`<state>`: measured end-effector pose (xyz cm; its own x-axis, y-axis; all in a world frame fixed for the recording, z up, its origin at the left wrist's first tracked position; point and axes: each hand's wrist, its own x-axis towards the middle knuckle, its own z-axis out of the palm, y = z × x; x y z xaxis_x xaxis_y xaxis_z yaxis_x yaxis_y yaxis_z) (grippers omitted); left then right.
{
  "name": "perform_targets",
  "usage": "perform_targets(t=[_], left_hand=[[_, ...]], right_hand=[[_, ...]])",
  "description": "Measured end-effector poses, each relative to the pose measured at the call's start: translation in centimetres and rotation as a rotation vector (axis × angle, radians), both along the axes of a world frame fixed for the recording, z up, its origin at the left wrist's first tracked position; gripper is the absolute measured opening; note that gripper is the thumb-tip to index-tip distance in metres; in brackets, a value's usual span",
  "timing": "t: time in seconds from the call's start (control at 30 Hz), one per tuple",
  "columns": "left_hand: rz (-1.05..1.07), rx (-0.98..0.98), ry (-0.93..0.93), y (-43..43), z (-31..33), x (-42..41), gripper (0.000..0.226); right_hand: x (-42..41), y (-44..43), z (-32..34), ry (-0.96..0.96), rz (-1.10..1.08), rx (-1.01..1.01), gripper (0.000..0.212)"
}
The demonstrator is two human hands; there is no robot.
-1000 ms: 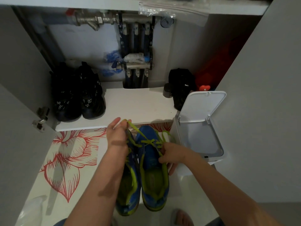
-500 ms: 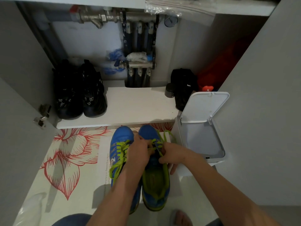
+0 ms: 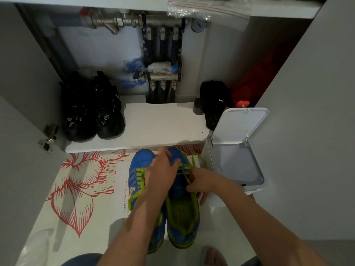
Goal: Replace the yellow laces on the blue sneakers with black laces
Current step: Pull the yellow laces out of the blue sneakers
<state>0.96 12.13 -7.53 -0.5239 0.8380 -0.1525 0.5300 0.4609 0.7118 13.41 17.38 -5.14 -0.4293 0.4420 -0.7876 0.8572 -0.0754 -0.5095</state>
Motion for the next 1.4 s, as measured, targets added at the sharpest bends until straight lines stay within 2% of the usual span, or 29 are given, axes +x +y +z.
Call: perform_targets(t=[0.1, 0.17, 0.23, 0.27, 0.3, 0.33, 0.4, 0.43, 0.5, 0.6, 0.67, 0.73, 0.8, 0.83, 0.9, 0.97, 1.03, 1.1, 1.2, 1.3, 1.4], left_hand=[[-0.234, -0.165, 0.217, -0.3, -1.4, 0.0, 0.026], [-0.252, -0.236, 0.26, -0.2, -1.9, -0.1, 0.024], [-0.169, -0.137, 0.178, 0.1, -1.6, 0.0, 0.02], [-0.078, -0.062, 0.119, 0.2, -1.1, 0.1, 0.016], [0.044, 0.03, 0.046, 0.2, -0.7, 0.0, 0.015], [0.191, 0.122, -0.078, 0.2, -0.3, -0.2, 0.016], [0.421, 0.268, -0.374, 0.0, 0.8, -0.3, 0.026], [0.479, 0.307, -0.412, -0.3, 1.3, -0.4, 0.028], [0.519, 0.337, -0.373, -0.3, 1.9, -1.1, 0.02], [0.438, 0.209, -0.353, 0.1, 1.7, -2.5, 0.017], [0.321, 0.06, -0.185, 0.0, 1.0, -2.5, 0.021], [0.226, -0.104, 0.205, -0.3, 0.4, -1.6, 0.037], [0.178, -0.083, 0.534, -0.3, 0.4, -1.1, 0.051], [0.152, -0.05, 0.612, -0.3, 0.8, -1.0, 0.046], [0.05, -0.135, 0.457, -0.3, 1.5, -1.0, 0.03], [-0.041, -0.286, 0.213, -0.4, 1.3, -0.9, 0.029], [-0.159, -0.395, 0.112, -0.6, 0.7, -0.8, 0.034], [-0.201, -0.429, 0.064, -1.1, 0.4, -0.5, 0.036], [-0.183, -0.455, 0.006, -1.3, 0.3, -0.6, 0.036], [-0.184, -0.476, 0.073, -1.3, 0.3, -0.8, 0.033], [-0.2, -0.488, 0.117, -1.3, 0.4, -0.8, 0.025]], right_hand=[[0.0, -0.1, -0.1, 0.0, 0.01, 0.004, 0.013], [0.0, 0.0, 0.0, -0.002, 0.001, 0.007, 0.021], [0.0, -0.1, 0.0, 0.001, -0.001, -0.008, 0.013], [0.0, -0.1, 0.0, -0.002, -0.004, -0.013, 0.015], [0.0, -0.1, 0.1, -0.003, -0.009, -0.01, 0.026], [0.0, 0.0, 0.0, -0.006, -0.01, -0.01, 0.034], [0.1, 0.1, -0.1, 0.002, -0.014, -0.009, 0.032], [0.2, 0.1, -0.2, 0.009, -0.015, -0.011, 0.024], [0.2, 0.3, -0.4, 0.013, -0.011, 0.013, 0.015], [0.1, 0.4, -0.4, -0.008, 0.003, 0.026, 0.024], [-0.2, 0.4, -0.3, -0.038, 0.028, 0.022, 0.031], [-0.4, 0.4, -0.4, -0.098, 0.104, 0.042, 0.037], [-0.4, 0.4, -0.4, -0.177, 0.19, 0.02, 0.04], [-0.3, 0.5, -0.3, -0.199, 0.21, -0.008, 0.039], [-0.2, 0.7, 0.1, -0.17, 0.234, 0.025, 0.037], [-0.3, 1.3, 0.7, -0.042, 0.218, 0.285, 0.027], [-0.7, 1.8, 0.5, 0.101, 0.168, 0.559, 0.019], [-1.4, 1.5, -0.5, 0.16, 0.223, 0.666, 0.023], [-2.4, 0.1, -3.2, 0.125, 0.38, 0.779, 0.023], [-2.6, -0.2, -4.7, 0.119, 0.34, 0.877, 0.019], [-2.7, 0.3, -4.9, 0.148, 0.234, 0.825, 0.008]])
